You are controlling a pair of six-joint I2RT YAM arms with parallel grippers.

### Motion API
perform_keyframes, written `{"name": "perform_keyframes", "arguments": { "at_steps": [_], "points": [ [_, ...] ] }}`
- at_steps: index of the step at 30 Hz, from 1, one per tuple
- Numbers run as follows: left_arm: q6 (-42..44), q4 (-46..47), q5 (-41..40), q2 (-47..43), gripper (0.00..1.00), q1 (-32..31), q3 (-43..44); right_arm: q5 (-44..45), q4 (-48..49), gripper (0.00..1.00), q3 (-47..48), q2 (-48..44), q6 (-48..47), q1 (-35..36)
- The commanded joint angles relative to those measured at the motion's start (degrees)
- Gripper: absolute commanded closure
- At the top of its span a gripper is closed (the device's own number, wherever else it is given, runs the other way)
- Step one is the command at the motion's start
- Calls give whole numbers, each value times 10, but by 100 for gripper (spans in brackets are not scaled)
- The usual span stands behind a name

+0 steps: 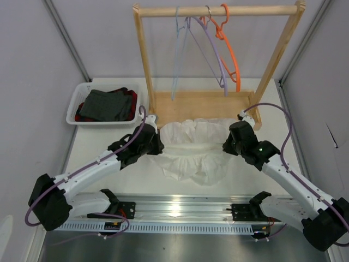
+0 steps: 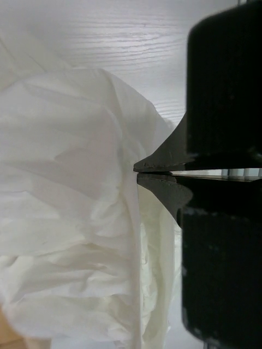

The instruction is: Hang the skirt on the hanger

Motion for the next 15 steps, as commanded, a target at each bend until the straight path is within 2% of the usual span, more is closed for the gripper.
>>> {"name": "perform_keyframes", "arguments": {
  "at_steps": [1,6,10,15],
  "points": [
    [-47,69,12,26,100,1,-51,22,43,100,-42,-4,35,19],
    [-49,105,19,69,100,-21,-56,20,89,100,-91,12,47,49],
    [-35,110,24,78,99,-36,-36,28,100,100,-95,11,52,73],
    [-14,64,23,69,84,-40,14,32,103,100,-92,19,47,83]
  ]
}}
